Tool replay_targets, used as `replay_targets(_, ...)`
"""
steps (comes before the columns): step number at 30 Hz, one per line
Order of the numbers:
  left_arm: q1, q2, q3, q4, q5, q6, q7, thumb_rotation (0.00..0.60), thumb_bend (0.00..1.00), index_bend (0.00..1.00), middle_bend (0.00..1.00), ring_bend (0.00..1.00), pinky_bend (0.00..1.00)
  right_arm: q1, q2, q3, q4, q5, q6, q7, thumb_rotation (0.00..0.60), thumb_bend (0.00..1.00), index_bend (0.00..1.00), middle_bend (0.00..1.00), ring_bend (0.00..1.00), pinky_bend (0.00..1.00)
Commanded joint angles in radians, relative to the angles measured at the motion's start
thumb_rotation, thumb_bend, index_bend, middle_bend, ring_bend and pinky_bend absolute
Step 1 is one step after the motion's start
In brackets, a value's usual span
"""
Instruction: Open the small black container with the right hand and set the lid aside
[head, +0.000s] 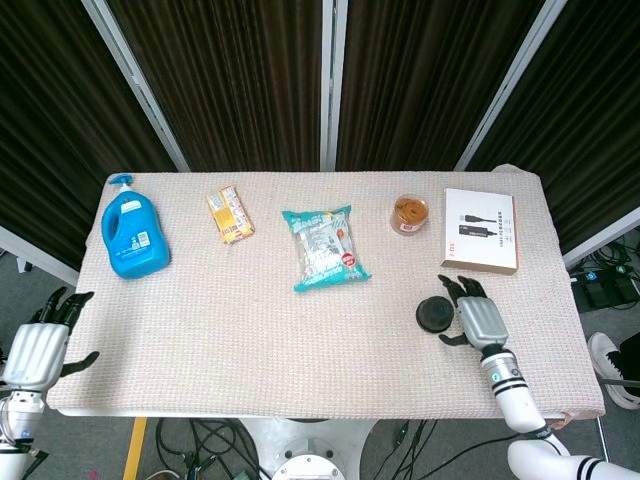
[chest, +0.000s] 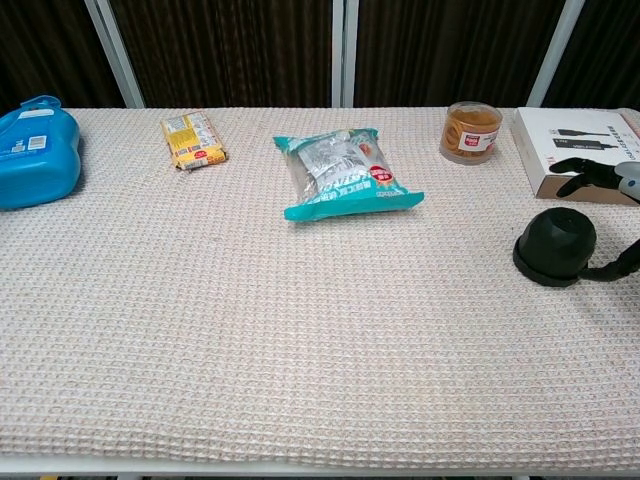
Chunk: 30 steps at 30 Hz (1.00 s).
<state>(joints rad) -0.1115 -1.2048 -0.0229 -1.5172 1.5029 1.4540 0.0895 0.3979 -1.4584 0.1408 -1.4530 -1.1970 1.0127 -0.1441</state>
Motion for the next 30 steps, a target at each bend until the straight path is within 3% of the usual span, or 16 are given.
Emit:
replay_targets(1, 0.000, -0.001, 0.001, 0.003, -0.001, -0.003, -0.002, 0.600, 0.13, 0.14, 0.18, 0.08, 0.32, 0.009, -0.005, -0.001, 0.007, 0.017, -0.015, -0.009, 0.600, 0.02, 0.00, 0.15, 0.00, 0.00)
replay_targets(30, 0.011, 0.012, -0.010, 0.018, -0.025, 0.007, -0.031, 0.600, 0.13, 0.14, 0.18, 0.08, 0.32, 0.050, -0.063, 0.005, 0.057, 0.107, -0.054, -0.022, 0.600, 0.04, 0.00, 0.21, 0.00, 0.00)
